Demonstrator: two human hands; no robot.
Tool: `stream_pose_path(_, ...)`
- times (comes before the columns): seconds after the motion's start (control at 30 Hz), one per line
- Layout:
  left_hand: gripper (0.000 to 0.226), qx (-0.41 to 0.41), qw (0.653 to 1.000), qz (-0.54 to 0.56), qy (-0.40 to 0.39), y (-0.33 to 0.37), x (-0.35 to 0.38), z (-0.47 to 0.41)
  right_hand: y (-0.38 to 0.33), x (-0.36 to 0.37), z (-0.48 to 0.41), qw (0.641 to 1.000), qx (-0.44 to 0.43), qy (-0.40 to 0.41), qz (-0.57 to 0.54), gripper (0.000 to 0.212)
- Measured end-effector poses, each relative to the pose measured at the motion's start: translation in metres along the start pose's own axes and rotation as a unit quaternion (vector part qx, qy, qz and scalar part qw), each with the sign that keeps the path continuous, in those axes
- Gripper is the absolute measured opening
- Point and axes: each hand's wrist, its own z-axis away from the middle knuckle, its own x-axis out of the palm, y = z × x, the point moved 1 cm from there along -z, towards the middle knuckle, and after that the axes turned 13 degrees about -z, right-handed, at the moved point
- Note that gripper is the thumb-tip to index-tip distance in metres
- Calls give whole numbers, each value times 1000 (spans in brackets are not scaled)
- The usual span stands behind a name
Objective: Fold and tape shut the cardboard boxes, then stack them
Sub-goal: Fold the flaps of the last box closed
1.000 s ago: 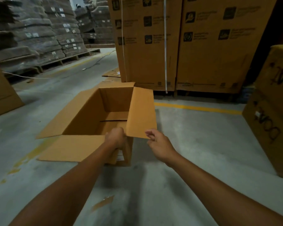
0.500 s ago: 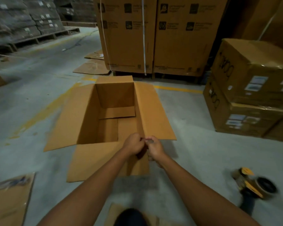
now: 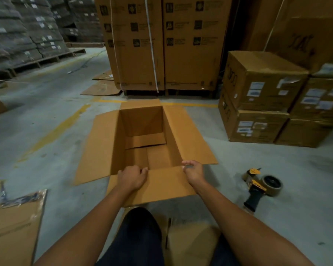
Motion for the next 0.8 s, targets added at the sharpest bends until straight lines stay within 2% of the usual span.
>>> stream_pose_path(0.1, 46, 20, 998, 44, -36, 8, -6, 5, -3, -33, 1, 1000, -22, 10, 13, 19)
stream_pose_path(0.2, 33, 72, 983, 152, -74, 15, -9, 5, -13, -75, -7, 1000, 5, 29, 11, 19)
stream_pose_path(0.37, 20, 170, 941, 280, -80, 55, -17, 18, -41, -143, -14, 992, 119, 18, 35, 24)
stream_pose_path(0.47, 25, 161, 917, 361, -59, 79, -14, 28, -57, -168, 3, 972, 224, 9, -75, 20)
stream_pose_path(0.53, 27, 116, 872, 473, -59, 87, -15, 32, -60, -175, 9, 958, 246, 16, -145, 25)
stream_pose_path(0.6, 30, 55, 799, 593, -79, 86, -18, 32, -61, -174, 7, 937, 238, 64, -246, 31)
stream_pose_path(0.67, 42, 16, 722, 684, -100, 81, -23, 32, -63, -163, 5, 893, 223, 121, -372, 25)
stream_pose_path(0.73, 48, -4, 653, 753, -84, 78, -25, 33, -73, -145, 3, 867, 195, 168, -427, 24)
stream_pose_path(0.8, 54, -1, 638, 769, -49, 75, -25, 31, -76, -126, 2, 869, 159, 208, -420, 30)
